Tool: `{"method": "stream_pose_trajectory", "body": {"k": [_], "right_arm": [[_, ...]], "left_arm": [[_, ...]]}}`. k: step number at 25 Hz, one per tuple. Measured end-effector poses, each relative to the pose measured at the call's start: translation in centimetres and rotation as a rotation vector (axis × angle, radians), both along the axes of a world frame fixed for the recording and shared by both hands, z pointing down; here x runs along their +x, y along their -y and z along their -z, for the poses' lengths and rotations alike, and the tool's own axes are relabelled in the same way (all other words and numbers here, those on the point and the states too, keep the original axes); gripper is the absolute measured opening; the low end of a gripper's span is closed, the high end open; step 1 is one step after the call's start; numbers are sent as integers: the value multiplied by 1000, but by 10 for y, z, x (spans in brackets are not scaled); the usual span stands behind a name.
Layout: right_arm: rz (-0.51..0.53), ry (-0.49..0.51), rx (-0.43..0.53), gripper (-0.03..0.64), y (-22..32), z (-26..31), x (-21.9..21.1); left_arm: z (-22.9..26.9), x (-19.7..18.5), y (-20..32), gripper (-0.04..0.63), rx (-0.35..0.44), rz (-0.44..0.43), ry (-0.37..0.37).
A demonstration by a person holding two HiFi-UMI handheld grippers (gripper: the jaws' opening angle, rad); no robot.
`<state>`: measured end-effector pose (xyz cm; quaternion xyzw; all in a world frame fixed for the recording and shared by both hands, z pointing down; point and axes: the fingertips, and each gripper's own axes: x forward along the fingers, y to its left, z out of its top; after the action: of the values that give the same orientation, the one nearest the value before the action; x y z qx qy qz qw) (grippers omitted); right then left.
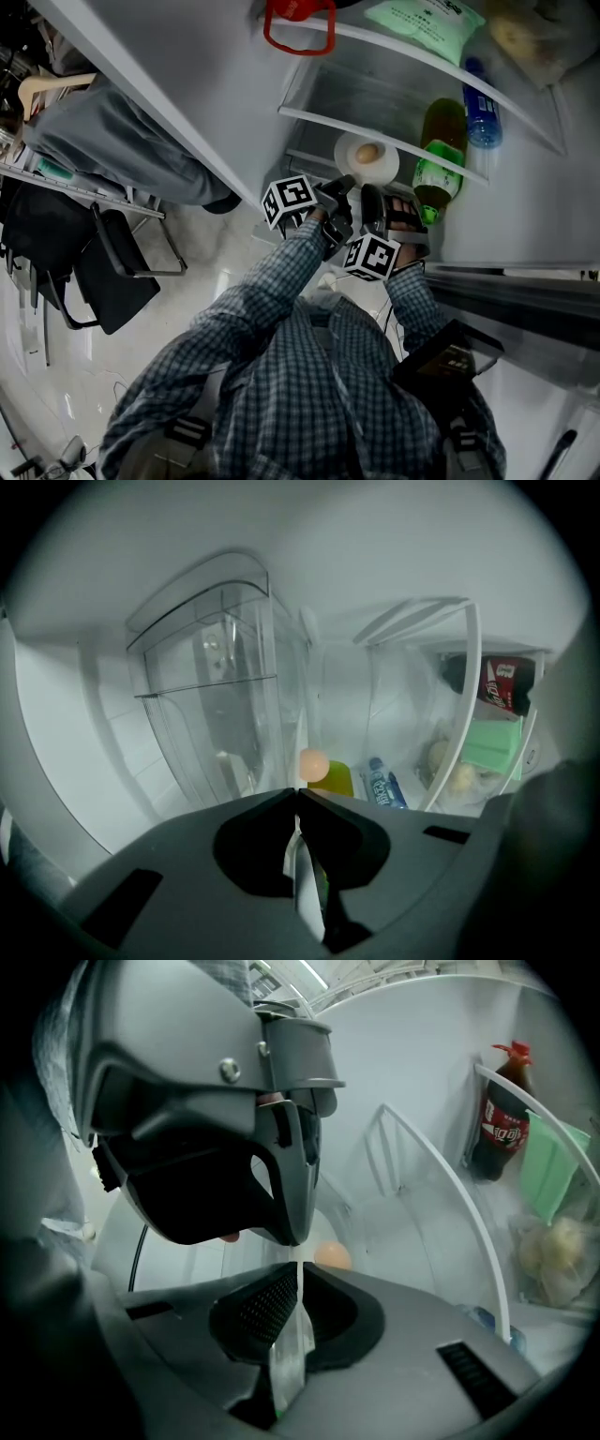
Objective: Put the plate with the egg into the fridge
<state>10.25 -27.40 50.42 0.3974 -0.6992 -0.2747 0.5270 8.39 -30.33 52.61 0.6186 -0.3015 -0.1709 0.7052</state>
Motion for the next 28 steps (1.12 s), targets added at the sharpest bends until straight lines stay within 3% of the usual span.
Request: {"method": "stream_pose_trajectory", "body": {"k": [12,28], "right_arm": [[-9,-36,-47,21,-2,-16,7],[-39,-31,-47,21,2,-14,9]], "left_arm": [[-1,1,-2,21,-17,-5,-13],[2,5,-14,23,25,-88,-27]]}}
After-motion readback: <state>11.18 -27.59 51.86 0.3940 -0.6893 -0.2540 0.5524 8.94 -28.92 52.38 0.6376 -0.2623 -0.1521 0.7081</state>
